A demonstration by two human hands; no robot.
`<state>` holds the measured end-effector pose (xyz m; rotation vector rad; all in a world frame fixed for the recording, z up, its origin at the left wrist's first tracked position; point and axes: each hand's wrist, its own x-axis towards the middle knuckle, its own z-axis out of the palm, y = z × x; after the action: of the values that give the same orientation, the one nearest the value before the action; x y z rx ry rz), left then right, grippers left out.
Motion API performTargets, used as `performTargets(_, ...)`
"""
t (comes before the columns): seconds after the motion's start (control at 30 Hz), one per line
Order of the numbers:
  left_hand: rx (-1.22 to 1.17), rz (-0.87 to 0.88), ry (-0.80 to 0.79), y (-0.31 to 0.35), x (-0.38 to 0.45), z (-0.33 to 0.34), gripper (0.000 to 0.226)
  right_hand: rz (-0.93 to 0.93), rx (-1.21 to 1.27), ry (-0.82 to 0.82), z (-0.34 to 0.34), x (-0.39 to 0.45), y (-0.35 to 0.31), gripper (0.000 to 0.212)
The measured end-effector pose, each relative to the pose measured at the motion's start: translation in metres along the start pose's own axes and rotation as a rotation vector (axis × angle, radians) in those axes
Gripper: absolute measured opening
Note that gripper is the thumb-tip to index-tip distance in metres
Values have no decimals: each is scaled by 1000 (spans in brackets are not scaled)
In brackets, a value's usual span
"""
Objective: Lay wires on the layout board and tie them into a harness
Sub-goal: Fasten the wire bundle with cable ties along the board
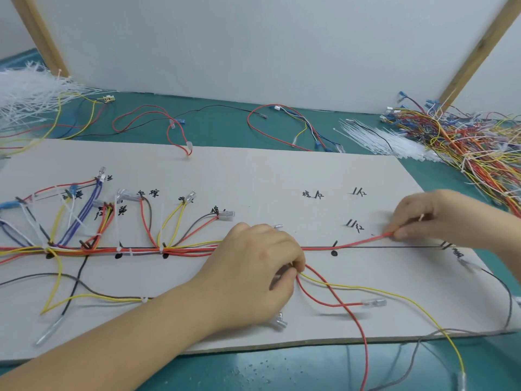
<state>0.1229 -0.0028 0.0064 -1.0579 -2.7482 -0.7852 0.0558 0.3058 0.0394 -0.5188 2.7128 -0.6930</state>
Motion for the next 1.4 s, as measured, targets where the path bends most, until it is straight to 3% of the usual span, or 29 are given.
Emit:
performTargets(0.1, -4, -5, -11, 0, 0, 0, 27, 110, -8, 7, -12, 32, 7, 20)
performTargets(0.27, 10, -14, -34, 0, 0, -1, 28, 107, 335, 68, -29, 65, 8, 23)
performTargets(0.33, 2, -20, -40, 0, 0, -1, 29, 100, 356, 46, -33, 73, 7, 20)
performTargets(0.63, -7, -23, -36, -2, 0, 1, 28, 39, 258, -33, -27, 89, 6, 22)
performTargets(0.8, -7, -21, -16, -2, 0, 3, 28, 65, -138, -101, -26, 91, -10, 26)
performTargets(0.83, -8, -24, -7, -2, -1, 3, 26, 59, -228, -65, -26, 89, -16, 26)
performTargets(0.9, -24, -45, 2, -2, -1, 5, 20, -6, -358, 170, -24, 76, -30, 25)
performTargets(0.97, -40, -67, 5, -3, -1, 6, 19, -107, -244, 433, -18, 50, -50, 24)
performTargets(1.0, -44, -71, 10, -3, 0, 7, 19, -144, -135, 464, -14, 35, -61, 21)
performTargets(1.07, -49, -77, 17, -3, 0, 8, 20, -197, 16, 316, -2, 5, -80, 13)
performTargets(1.17, -62, -95, 14, -3, 0, 9, 20, -151, -11, 54, 23, -19, -88, 16)
performTargets(1.33, -52, -89, 10, -1, 0, 7, 15, -147, -63, -59, 46, -26, -89, 6)
performTargets(1.4, -65, -97, 25, -1, 0, 6, 18, -176, 4, -83, 44, -31, -93, 21)
